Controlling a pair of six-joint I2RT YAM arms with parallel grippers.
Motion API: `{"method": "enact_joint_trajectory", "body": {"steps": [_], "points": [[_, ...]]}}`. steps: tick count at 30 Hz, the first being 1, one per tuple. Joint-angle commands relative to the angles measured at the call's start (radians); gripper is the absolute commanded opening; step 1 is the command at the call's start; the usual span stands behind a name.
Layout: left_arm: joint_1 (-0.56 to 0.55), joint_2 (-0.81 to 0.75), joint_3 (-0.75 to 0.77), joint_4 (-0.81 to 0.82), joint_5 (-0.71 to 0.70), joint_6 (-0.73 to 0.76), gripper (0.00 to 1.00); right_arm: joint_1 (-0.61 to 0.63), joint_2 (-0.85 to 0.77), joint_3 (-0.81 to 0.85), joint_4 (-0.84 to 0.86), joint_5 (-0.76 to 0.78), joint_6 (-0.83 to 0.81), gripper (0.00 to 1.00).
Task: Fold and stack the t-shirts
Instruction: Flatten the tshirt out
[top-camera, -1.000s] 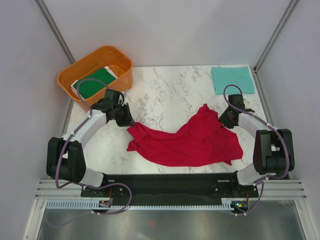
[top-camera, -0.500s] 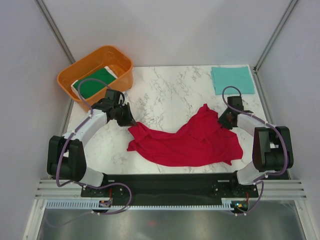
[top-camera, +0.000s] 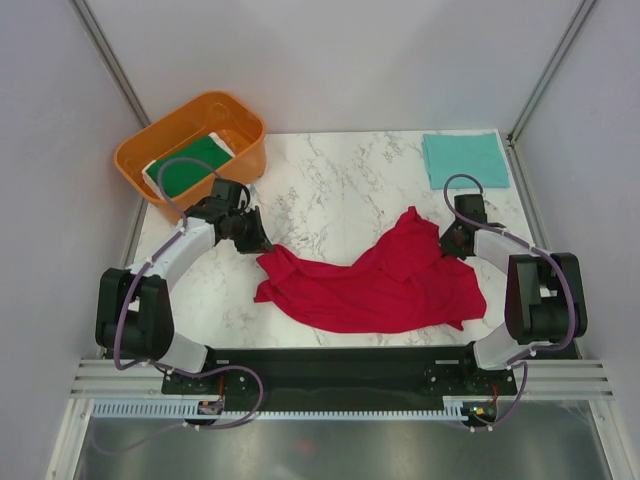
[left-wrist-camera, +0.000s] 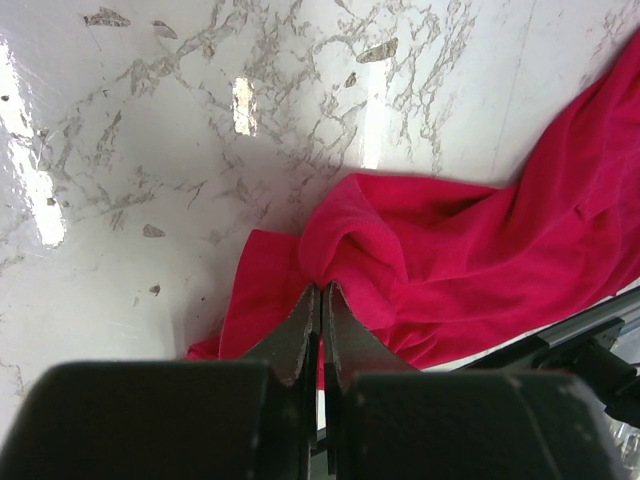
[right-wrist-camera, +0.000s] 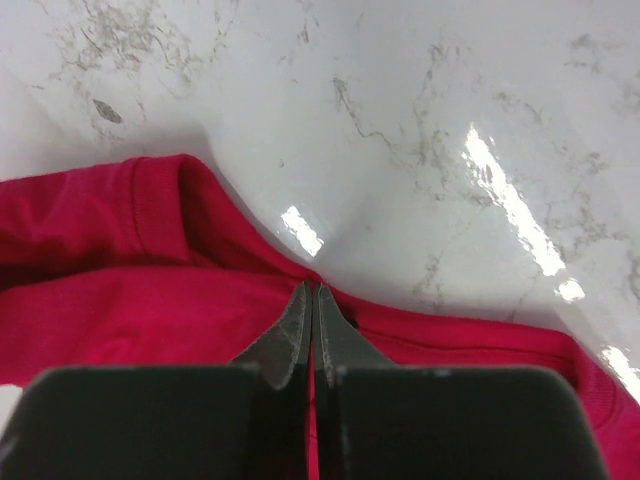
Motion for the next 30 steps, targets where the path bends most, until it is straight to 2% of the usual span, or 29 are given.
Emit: {"method": "enact_joint_trajectory", "body": {"steps": [1,3,6,9,10,14,16,21,24,27,30], "points": [[0.002,0.0,0.042,0.021,0.001,0.037,0.02,-0.001,-0.068,0.045,-0.077,0.072,-0.029,0.0],[0.0,0.01,0.066,0.02,-0.005,0.04,0.03,-0.001,-0.123,0.085,-0.134,0.124,-0.046,0.0],[-0.001,0.046,0.117,0.018,-0.021,0.055,0.09,-0.001,-0.194,0.126,-0.256,0.166,-0.058,0.0],[-0.001,0.092,0.203,0.015,-0.033,0.081,0.34,0.0,-0.255,0.139,-0.31,0.154,-0.058,0.0],[0.0,0.098,0.229,-0.005,-0.068,0.098,0.46,-0.001,-0.268,0.137,-0.318,0.146,-0.058,0.0],[-0.004,0.063,0.312,-0.046,-0.198,0.118,0.59,-0.001,-0.303,0.113,-0.332,0.141,-0.054,0.0],[-0.011,0.007,0.284,-0.048,-0.216,0.114,0.6,-0.001,-0.297,0.105,-0.331,0.135,-0.057,0.0],[-0.101,-0.1,0.085,-0.043,-0.17,0.066,0.54,-0.001,-0.283,0.067,-0.294,0.111,-0.054,0.0],[-0.176,-0.102,-0.002,-0.029,-0.171,0.048,0.49,-0.001,-0.279,0.054,-0.278,0.085,-0.054,0.0],[-0.195,-0.071,-0.047,-0.011,-0.169,0.02,0.42,-0.001,-0.28,0.053,-0.272,0.072,-0.064,0.0],[-0.195,-0.095,-0.085,0.001,-0.211,0.032,0.42,0.0,-0.286,0.05,-0.268,0.062,-0.072,0.0]]}}
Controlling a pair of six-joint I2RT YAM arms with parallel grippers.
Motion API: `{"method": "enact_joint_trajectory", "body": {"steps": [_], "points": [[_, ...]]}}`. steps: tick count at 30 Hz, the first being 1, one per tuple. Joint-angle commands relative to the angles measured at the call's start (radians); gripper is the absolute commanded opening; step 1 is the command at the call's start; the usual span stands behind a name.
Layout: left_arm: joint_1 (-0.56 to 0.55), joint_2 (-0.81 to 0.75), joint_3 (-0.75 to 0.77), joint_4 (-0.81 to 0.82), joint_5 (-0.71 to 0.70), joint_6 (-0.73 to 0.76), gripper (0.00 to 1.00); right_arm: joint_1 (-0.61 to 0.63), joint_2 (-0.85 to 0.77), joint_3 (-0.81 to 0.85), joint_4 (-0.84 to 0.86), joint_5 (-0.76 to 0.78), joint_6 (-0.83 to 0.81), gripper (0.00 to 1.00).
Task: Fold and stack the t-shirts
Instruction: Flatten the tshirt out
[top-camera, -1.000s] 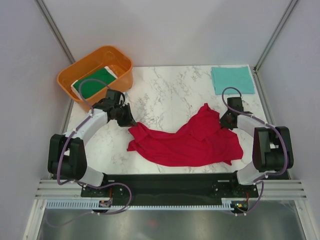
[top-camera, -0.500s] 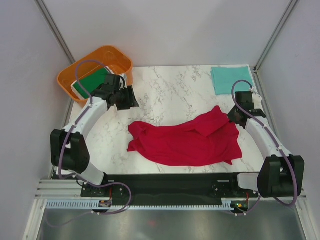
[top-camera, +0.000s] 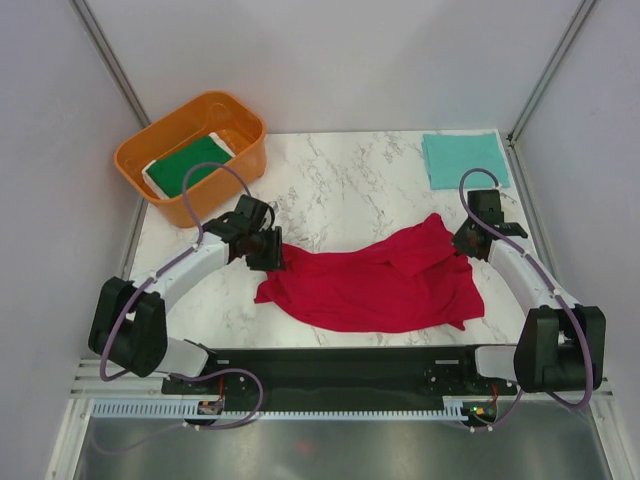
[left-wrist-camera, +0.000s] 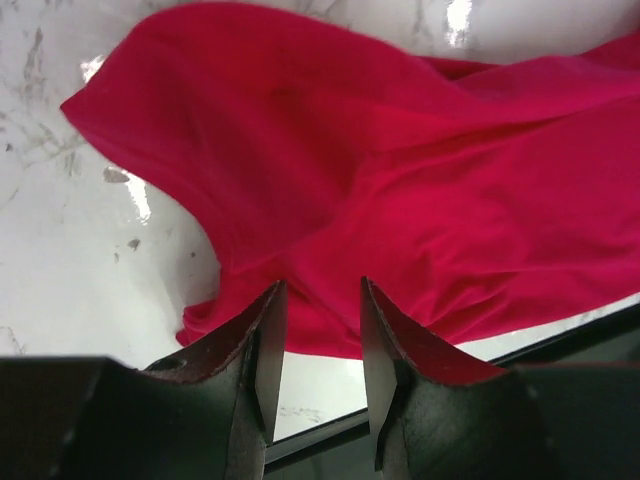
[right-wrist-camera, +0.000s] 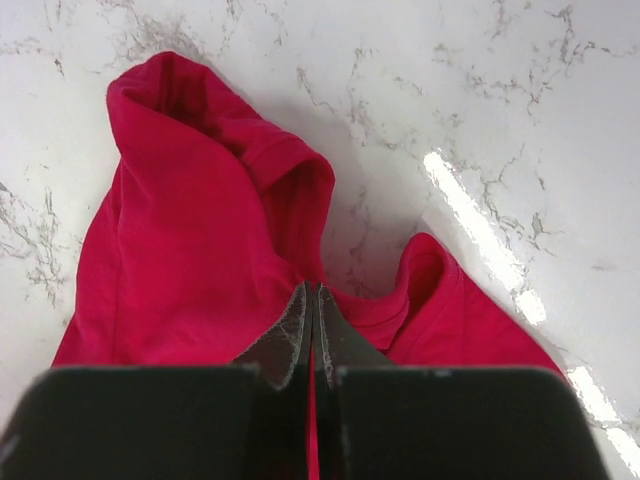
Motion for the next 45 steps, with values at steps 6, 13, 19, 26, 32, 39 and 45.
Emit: {"method": "enact_joint_trajectory", "body": {"steps": [6,13,19,26,32,39,45], "points": [[0.003,-0.065,-0.066,0.025,-0.121,0.025,0.42,-0.001,-0.001,-0.016,0.051,-0.046,-0.031,0.0],[-0.039,-0.024,-0.059,-0.007,-0.143,0.107,0.39,-0.001,0.012,-0.021,0.078,-0.069,-0.049,0.04],[-0.068,0.056,-0.02,-0.01,-0.154,0.156,0.39,-0.001,0.013,-0.044,0.109,-0.106,-0.057,0.04],[-0.071,0.091,-0.011,-0.013,-0.213,0.16,0.4,-0.001,0.015,-0.039,0.117,-0.126,-0.062,0.04],[-0.073,0.131,0.017,-0.016,-0.256,0.166,0.4,-0.001,0.018,-0.041,0.118,-0.129,-0.063,0.05],[-0.074,0.195,0.063,-0.015,-0.238,0.186,0.43,-0.001,0.035,-0.047,0.121,-0.099,-0.063,0.09],[-0.08,0.196,0.078,-0.016,-0.249,0.199,0.12,0.0,0.045,-0.046,0.123,-0.077,-0.048,0.21]]}}
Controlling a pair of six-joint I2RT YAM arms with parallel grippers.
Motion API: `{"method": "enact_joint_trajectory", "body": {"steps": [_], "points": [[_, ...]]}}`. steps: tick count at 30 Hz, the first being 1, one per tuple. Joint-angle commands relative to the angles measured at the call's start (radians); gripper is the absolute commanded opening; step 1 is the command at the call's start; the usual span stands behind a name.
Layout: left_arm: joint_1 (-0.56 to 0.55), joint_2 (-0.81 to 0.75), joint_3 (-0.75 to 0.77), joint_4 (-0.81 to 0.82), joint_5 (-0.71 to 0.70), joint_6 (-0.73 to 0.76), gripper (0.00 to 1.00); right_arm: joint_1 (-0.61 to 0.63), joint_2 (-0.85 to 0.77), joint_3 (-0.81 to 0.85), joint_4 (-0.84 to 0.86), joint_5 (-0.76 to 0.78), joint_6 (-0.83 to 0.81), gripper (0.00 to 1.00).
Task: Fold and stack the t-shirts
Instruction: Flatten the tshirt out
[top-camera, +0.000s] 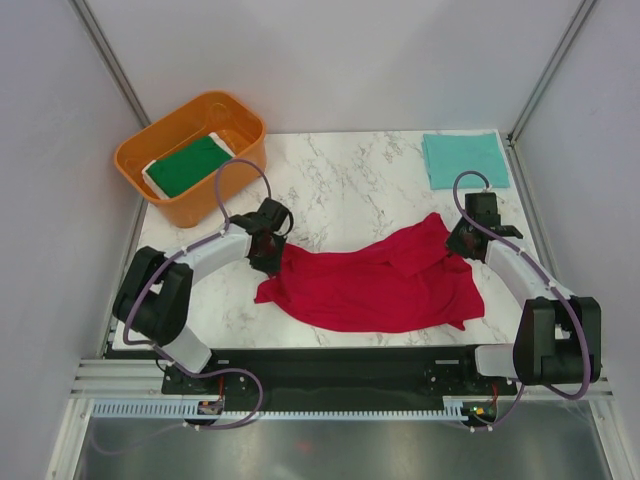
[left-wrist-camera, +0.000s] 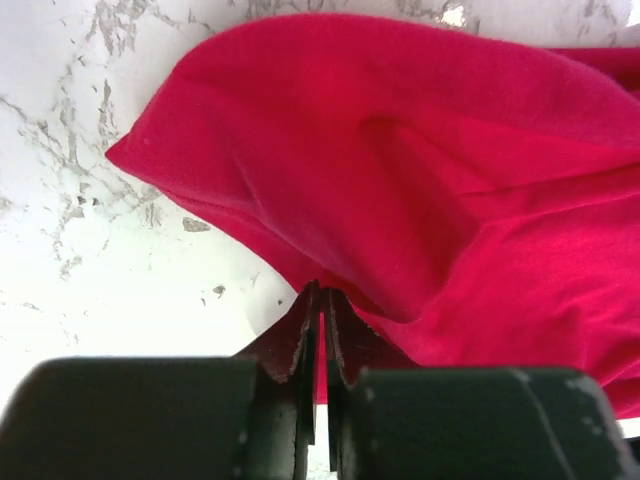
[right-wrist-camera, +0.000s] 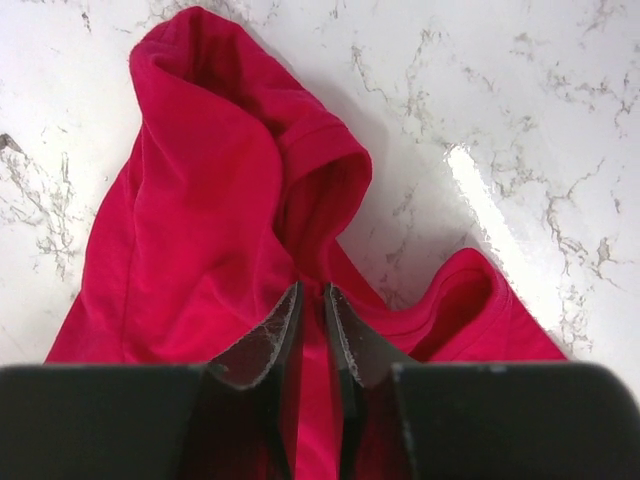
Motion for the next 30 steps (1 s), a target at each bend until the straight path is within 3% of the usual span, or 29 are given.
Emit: {"method": "enact_joint_trajectory", "body": {"steps": [1,2,9,14,15,18,23,27,28,30], "points": [[-0.008,-0.009,0.035,0.002,-0.019,0.038,0.06,-0.001,0.013,-0.001,0.026,0.038,0.006,0.22],[-0.009,-0.016,0.035,0.0,-0.02,0.033,0.02,-0.001,0.016,0.0,0.027,0.041,0.009,0.23],[-0.014,-0.076,0.028,-0.011,-0.036,0.004,0.02,-0.001,0.045,-0.004,0.044,0.07,0.019,0.22],[-0.014,-0.09,0.035,-0.031,-0.039,-0.005,0.02,-0.001,0.048,-0.002,0.042,0.104,0.026,0.29],[-0.014,-0.097,0.036,-0.034,-0.043,-0.006,0.06,-0.001,0.046,-0.002,0.044,0.107,0.026,0.29],[-0.014,-0.107,0.042,-0.041,-0.049,-0.008,0.15,-0.001,0.039,-0.004,0.053,0.115,0.026,0.23],[-0.014,-0.102,0.048,-0.046,-0.052,-0.005,0.17,-0.001,0.045,0.001,0.062,0.132,0.021,0.06],[-0.014,-0.09,0.048,-0.054,-0.065,0.007,0.25,-0.001,0.034,0.013,0.062,0.148,0.019,0.07],[-0.014,-0.087,0.048,-0.054,-0.068,0.007,0.24,-0.001,0.034,0.016,0.062,0.147,0.019,0.08],[-0.014,-0.084,0.05,-0.055,-0.072,0.004,0.08,-0.001,0.036,0.019,0.062,0.144,0.021,0.08]]}}
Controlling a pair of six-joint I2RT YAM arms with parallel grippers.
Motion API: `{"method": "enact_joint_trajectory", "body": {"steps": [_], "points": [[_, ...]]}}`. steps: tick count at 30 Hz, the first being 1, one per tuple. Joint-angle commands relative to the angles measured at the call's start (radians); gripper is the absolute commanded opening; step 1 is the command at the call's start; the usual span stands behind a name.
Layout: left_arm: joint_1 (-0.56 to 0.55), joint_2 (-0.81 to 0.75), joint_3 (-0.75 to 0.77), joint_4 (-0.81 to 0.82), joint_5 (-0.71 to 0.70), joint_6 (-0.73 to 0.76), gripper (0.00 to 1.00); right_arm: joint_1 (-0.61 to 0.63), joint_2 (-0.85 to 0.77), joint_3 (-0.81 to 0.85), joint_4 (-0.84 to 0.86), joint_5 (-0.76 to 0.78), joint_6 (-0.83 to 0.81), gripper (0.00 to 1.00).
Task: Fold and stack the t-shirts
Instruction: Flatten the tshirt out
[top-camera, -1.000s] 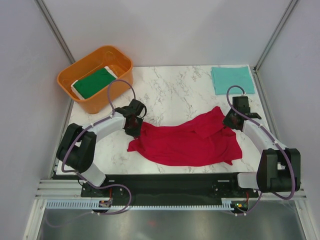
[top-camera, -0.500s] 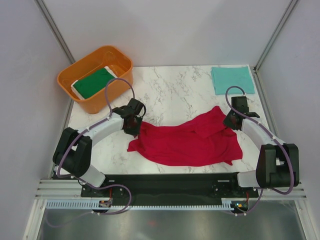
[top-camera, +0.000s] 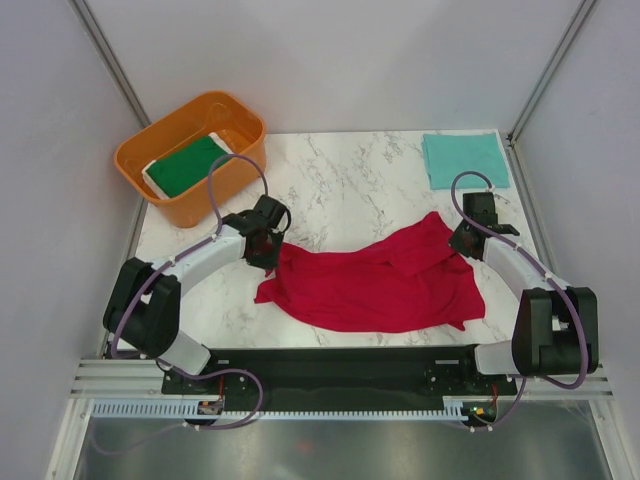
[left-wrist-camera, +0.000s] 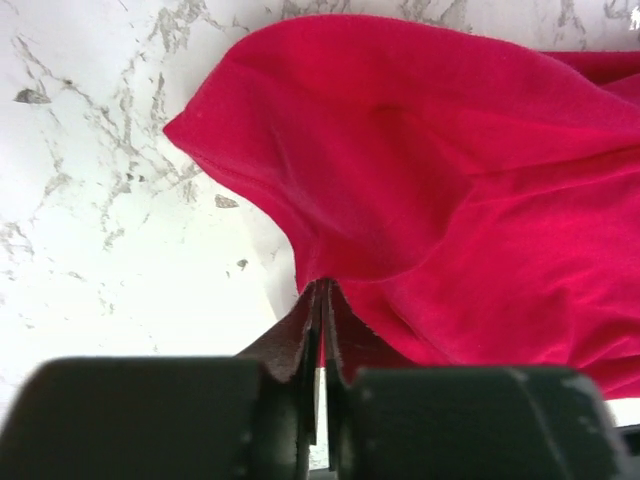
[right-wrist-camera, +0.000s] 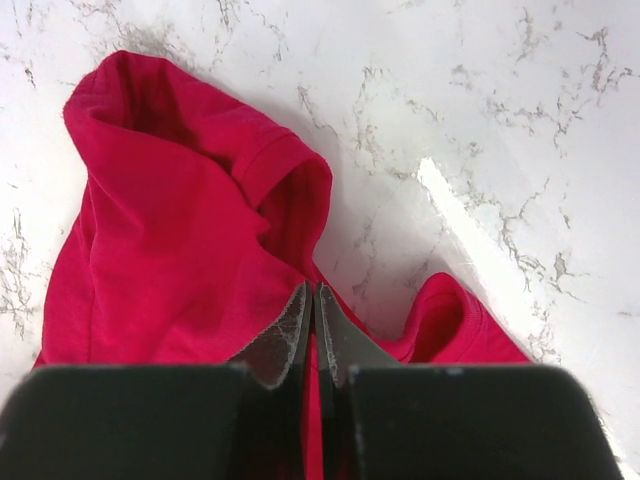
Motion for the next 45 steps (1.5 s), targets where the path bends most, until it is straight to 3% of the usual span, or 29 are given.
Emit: {"method": "enact_joint_trajectory", "body": {"steps": [1,5,10,14,17,19,20,23,26,30,36,45], "points": [[-0.005,-0.004,0.036,-0.012,-0.035,-0.001,0.03,-0.001,-0.009,0.022,0.026,0.025,0.0,0.08],[-0.005,-0.007,0.045,-0.016,-0.047,-0.004,0.02,-0.001,-0.011,0.035,0.025,0.022,0.002,0.0],[-0.005,-0.015,0.065,-0.032,-0.073,-0.002,0.02,-0.001,-0.023,0.068,0.011,0.025,0.013,0.0],[-0.005,-0.011,0.078,-0.036,-0.088,0.005,0.02,-0.001,-0.011,0.105,-0.004,0.022,0.017,0.1],[-0.005,-0.006,0.078,-0.039,-0.068,0.004,0.02,-0.001,0.004,0.11,-0.007,0.018,0.017,0.0],[-0.005,-0.014,0.075,-0.041,-0.05,-0.004,0.03,-0.001,0.001,0.105,-0.007,0.016,0.017,0.0],[-0.005,-0.015,0.07,-0.039,-0.039,-0.011,0.15,-0.001,-0.002,0.102,-0.004,0.019,0.017,0.0],[-0.003,-0.03,0.067,-0.038,0.014,-0.071,0.36,-0.001,-0.012,0.101,-0.004,0.028,0.019,0.0],[0.0,-0.062,0.073,-0.039,0.031,-0.172,0.43,-0.001,-0.023,0.105,-0.004,0.033,0.023,0.0],[0.001,-0.093,0.074,-0.036,0.028,-0.284,0.46,-0.001,-0.022,0.105,0.0,0.013,0.028,0.0],[0.003,-0.078,0.03,-0.038,0.007,-0.058,0.37,-0.001,-0.023,0.098,0.0,0.004,0.022,0.0],[0.003,0.005,-0.022,0.017,0.044,0.062,0.42,-0.001,-0.016,0.099,0.011,-0.016,0.022,0.0]]}}
